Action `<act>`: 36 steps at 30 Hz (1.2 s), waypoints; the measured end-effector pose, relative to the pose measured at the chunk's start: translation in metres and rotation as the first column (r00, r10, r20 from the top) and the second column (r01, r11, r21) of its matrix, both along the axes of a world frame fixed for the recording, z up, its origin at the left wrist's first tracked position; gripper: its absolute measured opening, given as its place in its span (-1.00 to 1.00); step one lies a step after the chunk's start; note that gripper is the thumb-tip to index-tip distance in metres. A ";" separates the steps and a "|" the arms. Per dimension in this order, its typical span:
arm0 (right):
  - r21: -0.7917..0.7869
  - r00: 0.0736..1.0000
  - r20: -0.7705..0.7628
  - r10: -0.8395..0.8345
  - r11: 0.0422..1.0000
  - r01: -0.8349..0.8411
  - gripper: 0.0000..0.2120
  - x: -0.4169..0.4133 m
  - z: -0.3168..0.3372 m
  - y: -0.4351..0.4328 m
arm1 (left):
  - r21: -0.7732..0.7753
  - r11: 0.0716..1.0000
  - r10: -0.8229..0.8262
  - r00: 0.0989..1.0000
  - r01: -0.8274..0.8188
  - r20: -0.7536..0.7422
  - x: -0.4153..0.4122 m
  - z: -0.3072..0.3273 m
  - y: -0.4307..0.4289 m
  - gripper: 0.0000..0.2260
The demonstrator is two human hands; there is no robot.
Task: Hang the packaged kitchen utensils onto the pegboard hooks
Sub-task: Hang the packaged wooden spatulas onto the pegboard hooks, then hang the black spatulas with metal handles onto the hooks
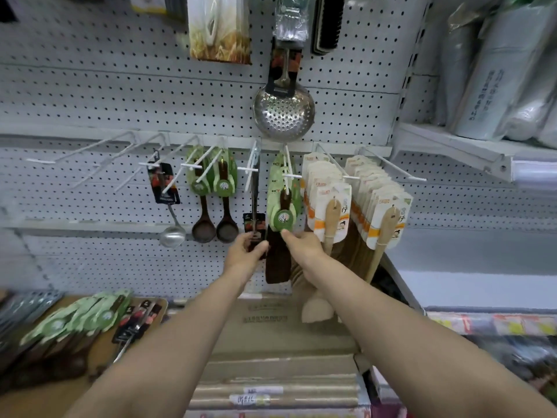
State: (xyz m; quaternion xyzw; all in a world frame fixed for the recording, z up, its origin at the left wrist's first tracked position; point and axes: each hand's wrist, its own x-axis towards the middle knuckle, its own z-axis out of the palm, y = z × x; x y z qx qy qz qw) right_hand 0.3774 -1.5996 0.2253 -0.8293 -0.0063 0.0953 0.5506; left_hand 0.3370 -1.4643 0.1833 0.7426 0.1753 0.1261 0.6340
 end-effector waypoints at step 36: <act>-0.652 0.672 0.421 0.609 0.718 -0.243 -0.43 -0.250 0.080 0.465 | 0.811 0.550 0.375 0.927 -0.200 -0.026 -0.307 0.099 0.484 -0.50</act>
